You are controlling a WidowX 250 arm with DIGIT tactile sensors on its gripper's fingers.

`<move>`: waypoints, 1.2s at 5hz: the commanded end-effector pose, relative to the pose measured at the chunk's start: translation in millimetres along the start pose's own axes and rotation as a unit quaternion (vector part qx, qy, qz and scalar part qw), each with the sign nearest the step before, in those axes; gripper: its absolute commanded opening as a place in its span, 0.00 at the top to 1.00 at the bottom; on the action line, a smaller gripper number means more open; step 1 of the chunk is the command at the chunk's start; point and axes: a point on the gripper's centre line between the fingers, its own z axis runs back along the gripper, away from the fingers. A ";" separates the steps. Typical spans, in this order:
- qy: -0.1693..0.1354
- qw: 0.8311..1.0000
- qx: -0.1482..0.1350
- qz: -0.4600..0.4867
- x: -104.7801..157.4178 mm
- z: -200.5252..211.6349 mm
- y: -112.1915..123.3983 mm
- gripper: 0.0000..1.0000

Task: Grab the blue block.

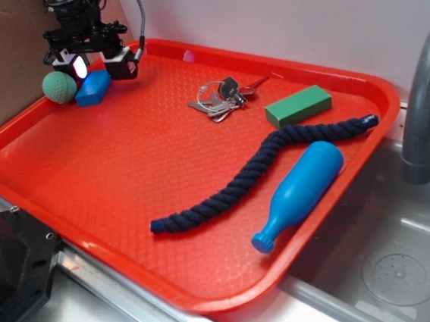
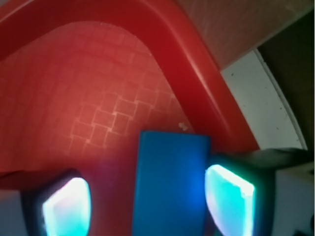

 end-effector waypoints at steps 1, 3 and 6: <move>-0.014 0.999 0.044 -0.010 -13.2 -10.8 11.1 0.00; -0.012 0.999 0.045 -0.021 -30.5 -12.7 12.0 0.00; 0.011 0.997 0.051 -0.048 -46.7 -29.7 0.5 0.00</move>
